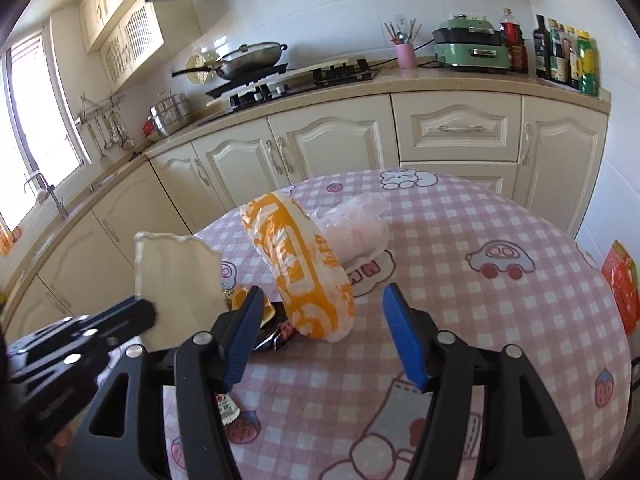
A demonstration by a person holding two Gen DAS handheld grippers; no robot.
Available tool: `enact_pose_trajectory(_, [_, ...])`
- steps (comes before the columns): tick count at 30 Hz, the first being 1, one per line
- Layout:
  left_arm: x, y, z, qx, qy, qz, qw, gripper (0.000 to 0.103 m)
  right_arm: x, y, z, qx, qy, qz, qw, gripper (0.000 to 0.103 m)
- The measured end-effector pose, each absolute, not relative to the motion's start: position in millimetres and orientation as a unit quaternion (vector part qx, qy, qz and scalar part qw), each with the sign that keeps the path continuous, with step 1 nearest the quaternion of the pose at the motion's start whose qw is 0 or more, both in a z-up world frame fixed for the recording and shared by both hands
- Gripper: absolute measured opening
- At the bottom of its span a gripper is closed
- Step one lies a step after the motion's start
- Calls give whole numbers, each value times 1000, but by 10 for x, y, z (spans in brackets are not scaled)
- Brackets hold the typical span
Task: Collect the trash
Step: 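Grasp the white paper bag with the left tool while the right tool grasps the orange-white bag, then carry both bags over the blue bucket and open both tools to drop them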
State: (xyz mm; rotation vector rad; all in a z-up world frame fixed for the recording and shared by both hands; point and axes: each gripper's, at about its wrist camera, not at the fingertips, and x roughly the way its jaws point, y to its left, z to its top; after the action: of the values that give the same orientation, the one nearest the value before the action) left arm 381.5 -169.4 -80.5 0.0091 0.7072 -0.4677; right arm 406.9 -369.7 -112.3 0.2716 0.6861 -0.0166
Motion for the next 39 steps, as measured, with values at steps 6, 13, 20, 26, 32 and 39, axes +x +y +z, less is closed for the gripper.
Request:
enact_pose_trajectory(6, [3759,-1552,-768,-3,337,-233,912,9,4393,-3608,-1297,112,381,12,918,33])
enact_pose_trajectory(13, [3645,-1288,-656,-13,322,-222,920,9,4101,-3482,-1095,86,339,-15,937,24])
enact_pose_trajectory(20, [3425,-773,-554,-30,304,-190,933,9,3638,-3100,-635,76,278,13,958,24])
enact_pose_trajectory(26, [3240,-130,-576,-50,302,-142,941,9,3483,-2359,-503,63,275,81,956,24])
enact_pose_trajectory(32, [3068,627,-731,-78,313,-76,943,9,3496,-1361,-612,44,299,162,939,24])
enact_pose_trajectory(39, [2969,1443,-1107,-104,348,7,932,9,3539,-387,-912,18,338,231,912,24])
